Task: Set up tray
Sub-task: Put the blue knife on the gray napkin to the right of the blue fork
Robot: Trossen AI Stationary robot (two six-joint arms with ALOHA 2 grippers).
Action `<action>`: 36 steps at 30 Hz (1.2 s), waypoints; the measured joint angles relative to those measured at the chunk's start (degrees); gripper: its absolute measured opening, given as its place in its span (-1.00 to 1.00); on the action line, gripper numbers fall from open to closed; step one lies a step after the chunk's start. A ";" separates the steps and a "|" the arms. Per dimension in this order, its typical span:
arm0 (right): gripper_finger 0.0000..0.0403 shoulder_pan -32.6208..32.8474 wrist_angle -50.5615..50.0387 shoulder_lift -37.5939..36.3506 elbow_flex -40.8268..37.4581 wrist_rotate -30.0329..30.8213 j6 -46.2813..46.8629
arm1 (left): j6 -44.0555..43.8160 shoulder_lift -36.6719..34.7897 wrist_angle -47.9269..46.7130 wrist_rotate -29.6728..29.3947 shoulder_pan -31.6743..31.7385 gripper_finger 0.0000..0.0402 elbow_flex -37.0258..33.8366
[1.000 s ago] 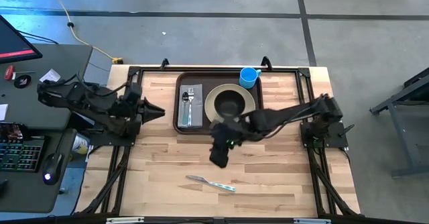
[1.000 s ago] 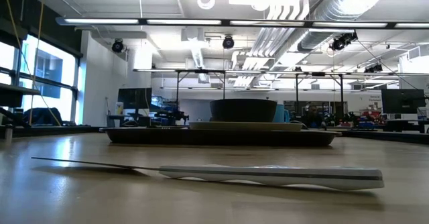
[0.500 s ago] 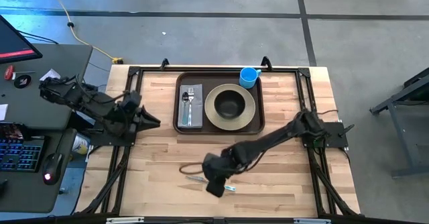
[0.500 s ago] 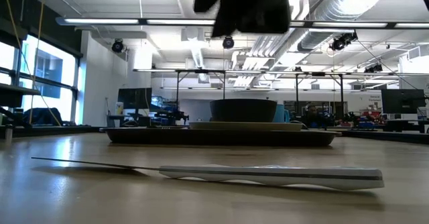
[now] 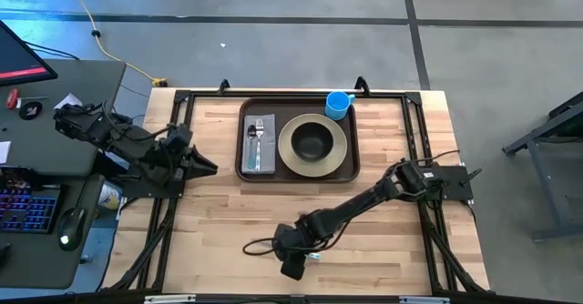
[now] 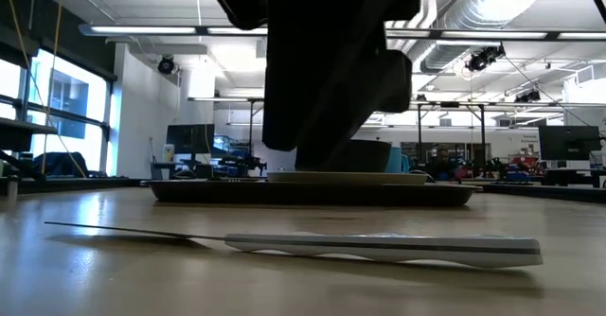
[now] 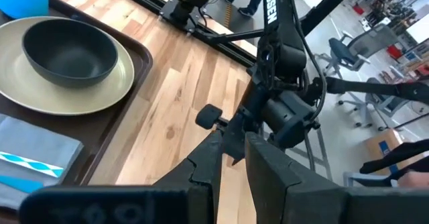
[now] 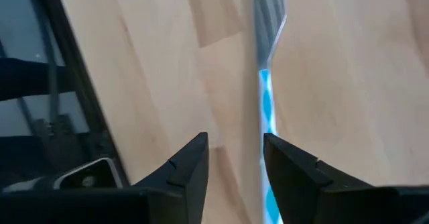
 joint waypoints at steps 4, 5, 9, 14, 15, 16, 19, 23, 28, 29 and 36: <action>-0.22 0.01 -0.32 0.22 -0.02 3.83 -4.20 | -0.70 -0.22 0.04 0.00 0.00 -0.50 0.00; -0.19 0.00 -0.32 0.22 -0.02 4.63 -5.37 | -0.72 -0.23 0.04 0.00 0.00 -0.50 0.00; -0.10 0.00 -0.66 0.24 -0.02 7.98 -7.93 | -0.78 -0.02 0.04 0.00 0.00 -0.50 0.00; -0.09 -0.02 -1.13 0.73 -0.02 10.68 -9.28 | -1.36 -0.06 -0.02 0.00 0.00 -0.50 0.00; -0.10 -0.02 -1.11 1.05 -0.02 10.48 -9.57 | -1.59 -0.04 -0.09 -0.02 0.00 -0.50 0.00; -0.10 -0.02 -1.05 1.57 -0.02 9.80 -9.88 | -1.84 -0.04 -0.35 -0.01 0.00 -0.50 0.00; -0.09 -0.02 1.22 2.94 -0.07 6.18 -10.24 | -2.23 -0.04 -0.82 -0.02 0.00 -0.50 0.00; -0.09 -0.02 2.69 3.61 -0.04 5.18 -8.94 | -2.23 -0.04 -0.84 -0.02 0.00 -0.50 0.00; -0.18 -0.05 1.28 4.23 -0.09 5.45 -7.86 | -2.33 -0.04 -1.29 -0.04 0.03 -0.50 0.02; -0.21 -0.09 0.96 4.31 -0.09 5.00 -7.86 | -2.44 -0.04 -1.32 -0.04 0.02 -0.50 0.02; -0.47 -0.04 1.37 4.66 0.00 4.72 -7.82 | -3.74 -0.04 -2.15 -0.13 0.02 -0.50 0.04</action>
